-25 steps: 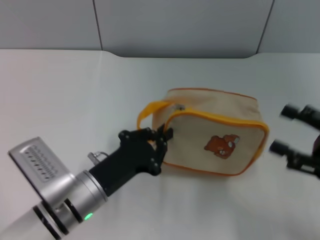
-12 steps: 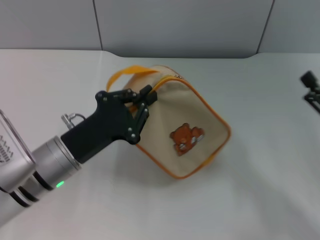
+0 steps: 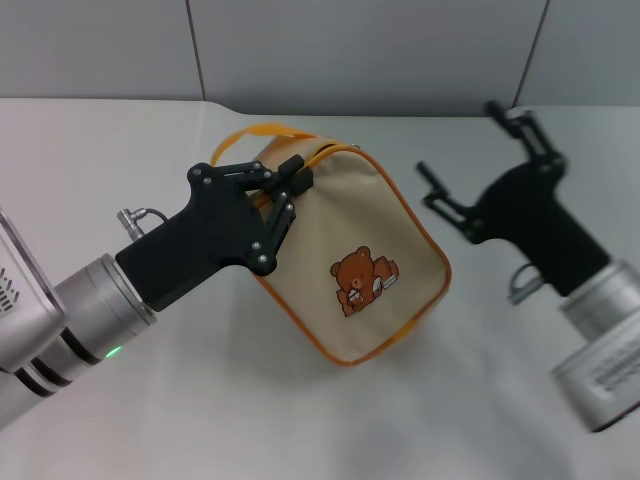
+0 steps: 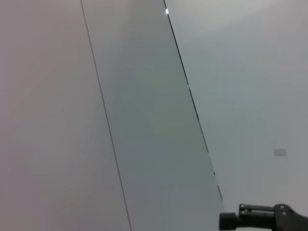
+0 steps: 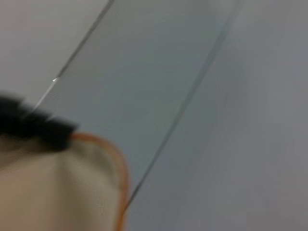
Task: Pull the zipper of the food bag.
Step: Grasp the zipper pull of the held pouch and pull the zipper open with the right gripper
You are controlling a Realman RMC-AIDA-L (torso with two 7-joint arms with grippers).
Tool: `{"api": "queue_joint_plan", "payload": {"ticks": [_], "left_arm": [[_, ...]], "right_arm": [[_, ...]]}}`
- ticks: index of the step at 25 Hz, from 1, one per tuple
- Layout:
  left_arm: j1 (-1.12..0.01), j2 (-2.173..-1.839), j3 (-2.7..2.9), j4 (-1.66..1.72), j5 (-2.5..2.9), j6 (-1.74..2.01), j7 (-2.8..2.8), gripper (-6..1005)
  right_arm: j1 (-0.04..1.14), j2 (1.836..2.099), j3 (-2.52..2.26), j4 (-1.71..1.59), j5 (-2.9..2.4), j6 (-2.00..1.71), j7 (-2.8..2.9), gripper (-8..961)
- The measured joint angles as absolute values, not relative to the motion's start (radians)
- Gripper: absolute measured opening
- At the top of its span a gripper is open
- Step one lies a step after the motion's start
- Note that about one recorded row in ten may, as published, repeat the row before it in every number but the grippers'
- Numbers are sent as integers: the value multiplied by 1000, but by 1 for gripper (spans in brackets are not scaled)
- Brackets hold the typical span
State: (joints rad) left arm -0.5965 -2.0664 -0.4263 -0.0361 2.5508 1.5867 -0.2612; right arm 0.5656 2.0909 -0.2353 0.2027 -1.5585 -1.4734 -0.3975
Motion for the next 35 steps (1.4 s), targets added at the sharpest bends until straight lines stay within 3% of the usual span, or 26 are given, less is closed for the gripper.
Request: {"api": "queue_joint_plan", "payload": {"ticks": [32, 34, 35], "left_arm": [[-596, -2074, -425, -41, 2557, 1562, -261, 56], [-595, -2074, -425, -41, 2557, 1562, -261, 56], [-594, -2074, -425, -41, 2557, 1562, -261, 56]], "right_arm": [[609, 2092, -224, 255, -1707, -1442, -485, 827], [613, 2092, -227, 259, -1707, -1442, -485, 638], [614, 2092, -228, 259, -1707, -1442, -485, 604]]}}
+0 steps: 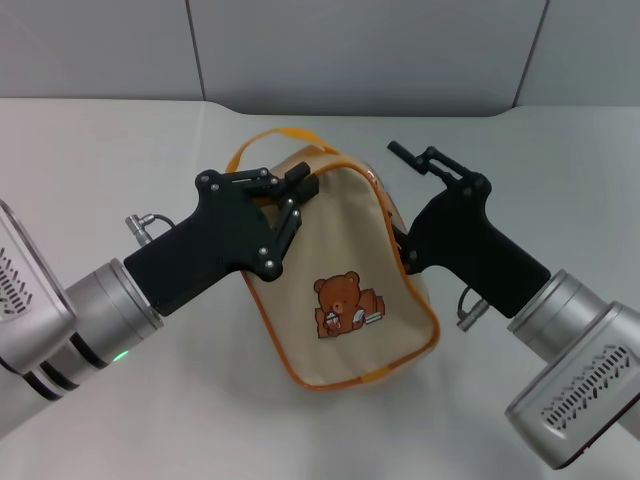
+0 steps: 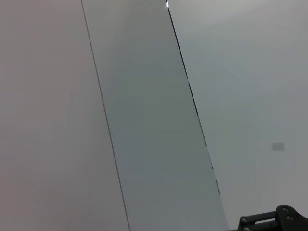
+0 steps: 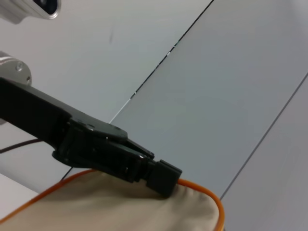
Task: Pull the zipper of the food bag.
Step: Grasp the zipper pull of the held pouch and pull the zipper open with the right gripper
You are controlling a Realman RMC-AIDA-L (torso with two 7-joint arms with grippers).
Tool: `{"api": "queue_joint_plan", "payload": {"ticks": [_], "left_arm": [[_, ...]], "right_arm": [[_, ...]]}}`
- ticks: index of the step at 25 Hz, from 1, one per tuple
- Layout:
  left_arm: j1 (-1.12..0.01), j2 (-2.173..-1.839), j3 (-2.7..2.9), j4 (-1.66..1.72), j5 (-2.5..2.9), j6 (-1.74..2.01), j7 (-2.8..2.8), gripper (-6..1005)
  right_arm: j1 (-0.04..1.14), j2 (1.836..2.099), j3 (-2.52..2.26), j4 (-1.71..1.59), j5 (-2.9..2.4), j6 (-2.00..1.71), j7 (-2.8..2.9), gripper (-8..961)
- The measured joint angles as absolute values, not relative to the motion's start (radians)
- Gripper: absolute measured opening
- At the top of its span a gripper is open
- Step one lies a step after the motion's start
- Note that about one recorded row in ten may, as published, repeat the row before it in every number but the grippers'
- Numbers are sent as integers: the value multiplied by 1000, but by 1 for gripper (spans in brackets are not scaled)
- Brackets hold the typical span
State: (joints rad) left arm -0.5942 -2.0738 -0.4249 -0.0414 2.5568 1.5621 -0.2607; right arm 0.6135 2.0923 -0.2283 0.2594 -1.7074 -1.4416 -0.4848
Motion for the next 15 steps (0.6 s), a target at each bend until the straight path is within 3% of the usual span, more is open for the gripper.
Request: {"api": "queue_joint_plan", "payload": {"ticks": [5, 15], "left_arm": [[-593, -2074, -425, -41, 2557, 1564, -261, 56], [-591, -2074, -425, -41, 2557, 1565, -261, 55]], "right_arm": [[617, 2092, -232, 261, -1709, -1442, -485, 436], [620, 2092, -233, 275, -1709, -1442, -492, 204]]}}
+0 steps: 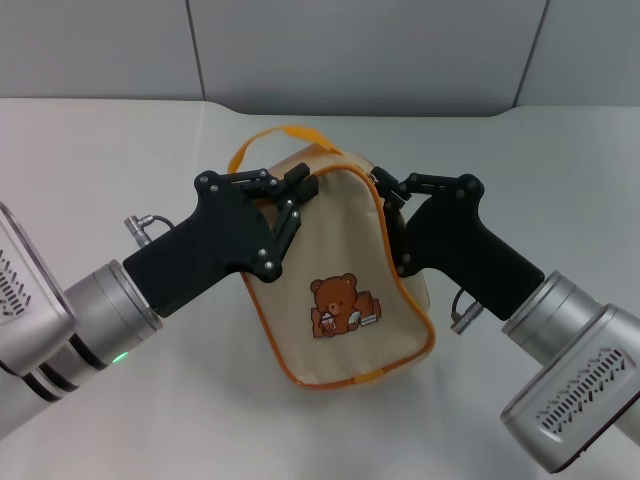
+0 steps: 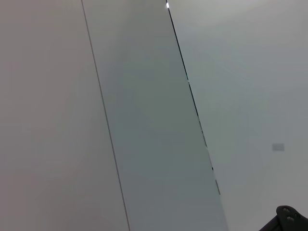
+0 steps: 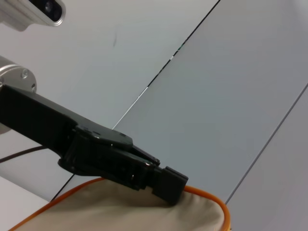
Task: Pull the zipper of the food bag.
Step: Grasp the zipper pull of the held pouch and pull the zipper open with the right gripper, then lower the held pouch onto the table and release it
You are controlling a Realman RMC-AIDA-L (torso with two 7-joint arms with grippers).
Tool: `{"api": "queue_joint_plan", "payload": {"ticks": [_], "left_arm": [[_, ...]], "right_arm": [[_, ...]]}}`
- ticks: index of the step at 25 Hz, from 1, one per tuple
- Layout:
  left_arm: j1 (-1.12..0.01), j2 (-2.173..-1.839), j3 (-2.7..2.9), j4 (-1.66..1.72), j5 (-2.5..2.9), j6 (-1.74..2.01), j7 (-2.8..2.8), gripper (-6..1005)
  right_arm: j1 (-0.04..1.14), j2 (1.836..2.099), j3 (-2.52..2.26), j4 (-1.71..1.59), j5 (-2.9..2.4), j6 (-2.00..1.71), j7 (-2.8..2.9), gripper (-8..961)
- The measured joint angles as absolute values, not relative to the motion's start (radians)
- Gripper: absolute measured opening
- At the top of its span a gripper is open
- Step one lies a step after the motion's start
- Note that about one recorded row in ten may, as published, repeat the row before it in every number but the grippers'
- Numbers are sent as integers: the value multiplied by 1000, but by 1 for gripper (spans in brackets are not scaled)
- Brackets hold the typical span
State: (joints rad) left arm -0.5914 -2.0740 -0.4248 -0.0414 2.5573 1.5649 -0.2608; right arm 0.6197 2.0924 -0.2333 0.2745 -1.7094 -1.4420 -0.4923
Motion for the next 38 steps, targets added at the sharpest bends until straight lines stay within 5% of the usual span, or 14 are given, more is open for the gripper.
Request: {"api": "queue_joint_plan", "payload": {"ticks": [6, 18, 36, 38], "left_arm": [[-591, -2074, -428, -41, 2558, 1567, -262, 54], [-590, -2074, -433, -41, 2556, 1569, -266, 53], [-492, -2080, -512, -238, 2541, 1341, -329, 56], [-485, -2080, -511, -257, 2546, 1310, -330, 64]], "right_arm": [[610, 2092, -233, 277, -1710, -1442, -494, -1], [355, 2092, -236, 269, -1739, -1442, -495, -1], [272, 2084, -115, 205, -1736, -1599, -181, 3], [284, 2083, -113, 147, -1740, -1599, -10, 69]]}}
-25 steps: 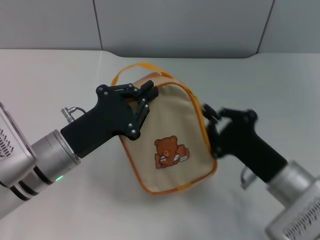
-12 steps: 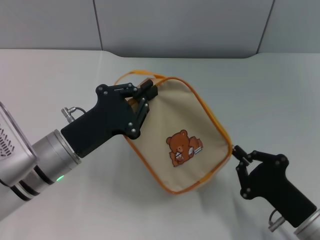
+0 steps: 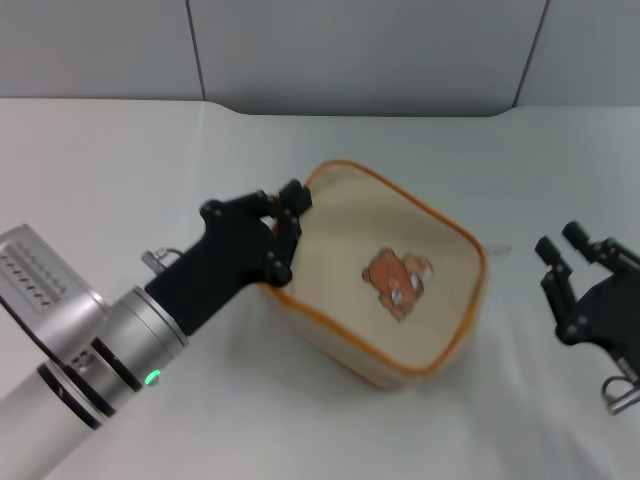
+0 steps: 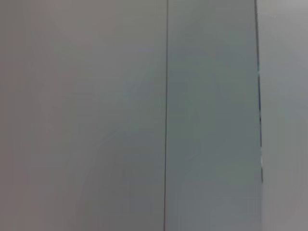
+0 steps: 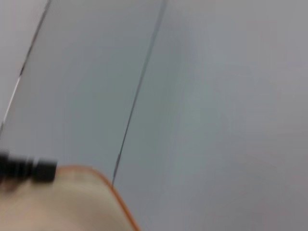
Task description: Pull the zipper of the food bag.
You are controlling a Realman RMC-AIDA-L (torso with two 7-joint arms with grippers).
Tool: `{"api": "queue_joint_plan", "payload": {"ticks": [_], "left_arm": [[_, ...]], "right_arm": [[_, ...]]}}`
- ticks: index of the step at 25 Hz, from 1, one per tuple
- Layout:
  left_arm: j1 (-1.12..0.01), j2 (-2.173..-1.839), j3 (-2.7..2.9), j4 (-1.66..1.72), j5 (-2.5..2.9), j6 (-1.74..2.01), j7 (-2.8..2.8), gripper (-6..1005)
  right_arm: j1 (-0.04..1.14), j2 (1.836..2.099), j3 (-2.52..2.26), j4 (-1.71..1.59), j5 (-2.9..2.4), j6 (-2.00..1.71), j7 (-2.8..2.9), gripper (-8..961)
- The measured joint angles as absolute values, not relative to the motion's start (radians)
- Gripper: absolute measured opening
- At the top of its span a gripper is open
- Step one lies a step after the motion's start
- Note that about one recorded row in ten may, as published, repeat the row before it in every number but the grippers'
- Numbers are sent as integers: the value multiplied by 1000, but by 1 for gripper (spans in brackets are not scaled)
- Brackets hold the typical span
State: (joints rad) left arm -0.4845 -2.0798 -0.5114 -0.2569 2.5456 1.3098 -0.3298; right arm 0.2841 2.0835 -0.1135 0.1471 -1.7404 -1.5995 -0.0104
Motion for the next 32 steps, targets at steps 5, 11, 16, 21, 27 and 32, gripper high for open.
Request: {"api": "queue_joint_plan", "payload": {"ticks": [5, 11, 16, 21, 27, 32], "left_arm": [[-452, -2080, -505, -294, 2552, 1301, -333, 85], [-411, -2073, -499, -321, 2613, 1385, -297, 110], [-427, -2040, -505, -280, 2732, 1485, -364, 228], [-509, -1984, -455, -143, 2886, 1622, -581, 497], [-580, -2001, -313, 106, 2891, 1825, -697, 802], [-587, -2009, -296, 142, 2891, 1852, -706, 814]], "right_arm": [[331, 2083, -121, -42, -1815, -1605, 396, 247], [396, 2077, -196, -280, -1970, -1682, 775, 495], [422, 2060, -373, -419, -1988, -1787, 952, 668], [437, 2026, -509, -479, -1993, -1889, 1038, 764], [459, 2017, -553, -488, -2024, -1911, 1055, 819], [472, 2023, -574, -489, -2035, -1911, 1056, 819]]}}
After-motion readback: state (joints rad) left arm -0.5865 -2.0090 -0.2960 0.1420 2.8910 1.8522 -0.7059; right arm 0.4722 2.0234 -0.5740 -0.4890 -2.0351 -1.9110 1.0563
